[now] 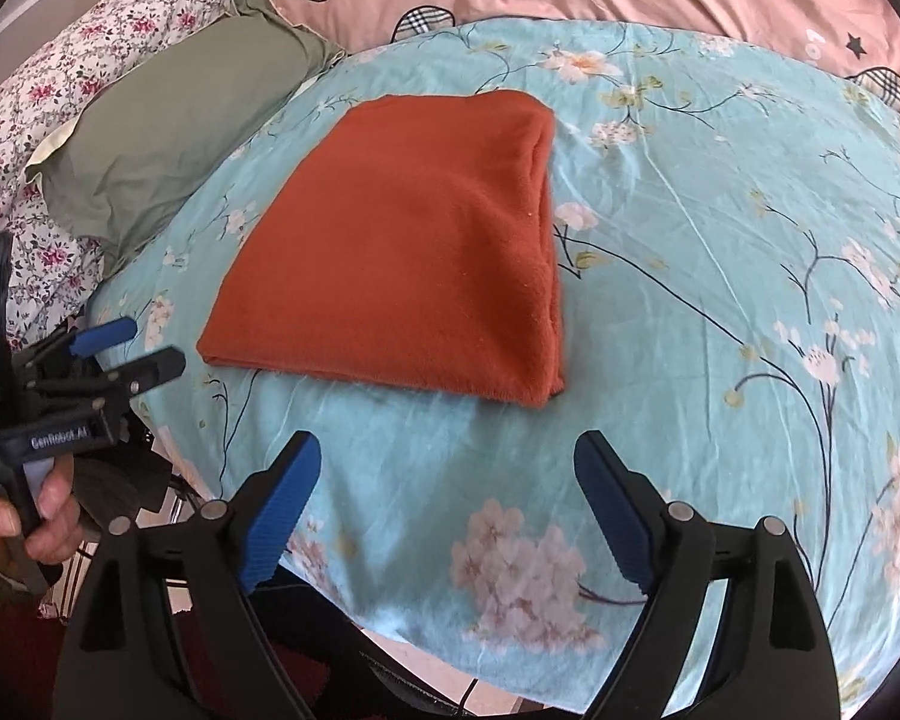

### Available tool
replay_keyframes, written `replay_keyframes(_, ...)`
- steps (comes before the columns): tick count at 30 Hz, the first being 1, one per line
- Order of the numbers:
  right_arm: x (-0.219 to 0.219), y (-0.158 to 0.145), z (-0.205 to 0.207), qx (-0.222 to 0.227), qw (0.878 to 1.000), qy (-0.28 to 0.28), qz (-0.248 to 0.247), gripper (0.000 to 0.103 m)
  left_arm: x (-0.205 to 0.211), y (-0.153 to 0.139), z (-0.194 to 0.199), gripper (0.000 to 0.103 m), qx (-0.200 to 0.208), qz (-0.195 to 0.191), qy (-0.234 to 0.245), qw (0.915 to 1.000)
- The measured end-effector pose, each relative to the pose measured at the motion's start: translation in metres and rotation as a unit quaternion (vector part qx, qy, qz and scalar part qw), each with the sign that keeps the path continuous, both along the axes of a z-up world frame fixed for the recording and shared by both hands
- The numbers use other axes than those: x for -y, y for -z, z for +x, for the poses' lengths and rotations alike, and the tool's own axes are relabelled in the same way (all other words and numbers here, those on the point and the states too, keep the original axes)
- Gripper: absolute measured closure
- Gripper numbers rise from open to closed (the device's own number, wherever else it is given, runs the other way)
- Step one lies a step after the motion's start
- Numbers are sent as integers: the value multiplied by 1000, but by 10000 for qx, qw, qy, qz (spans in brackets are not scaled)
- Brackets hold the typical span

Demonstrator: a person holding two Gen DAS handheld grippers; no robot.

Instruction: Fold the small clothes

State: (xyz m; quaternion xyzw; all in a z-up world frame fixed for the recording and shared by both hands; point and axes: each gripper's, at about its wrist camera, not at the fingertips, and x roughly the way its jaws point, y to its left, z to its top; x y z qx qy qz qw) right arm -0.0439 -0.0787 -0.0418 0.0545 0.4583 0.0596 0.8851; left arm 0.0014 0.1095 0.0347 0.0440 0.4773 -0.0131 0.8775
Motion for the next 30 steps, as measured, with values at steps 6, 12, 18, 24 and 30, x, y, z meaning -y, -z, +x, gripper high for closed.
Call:
replay_keyframes(6,1,-5,8,42,10000,-61,5,13,4,-2,8,12,25,84,20,10000)
replay_keyframes(12,-3,-12,21,134,9997,-171,-64,12,5,-5,15,12,97,38,-41,9999)
replay_keyframes(18,-8,-17,37,189,9995,-229,-133,10,4,-6,29,12,88,-101,-116,9998)
replay_keyframes(24,-10,-19,48,195,9994,-251,-125,10,2,-8,42,12,117,-177,-161,9996)
replay_keyframes(30,-7,-18,58,153,9996,-225,-57,10,9,-8,49,12,176,-71,-108,9998)
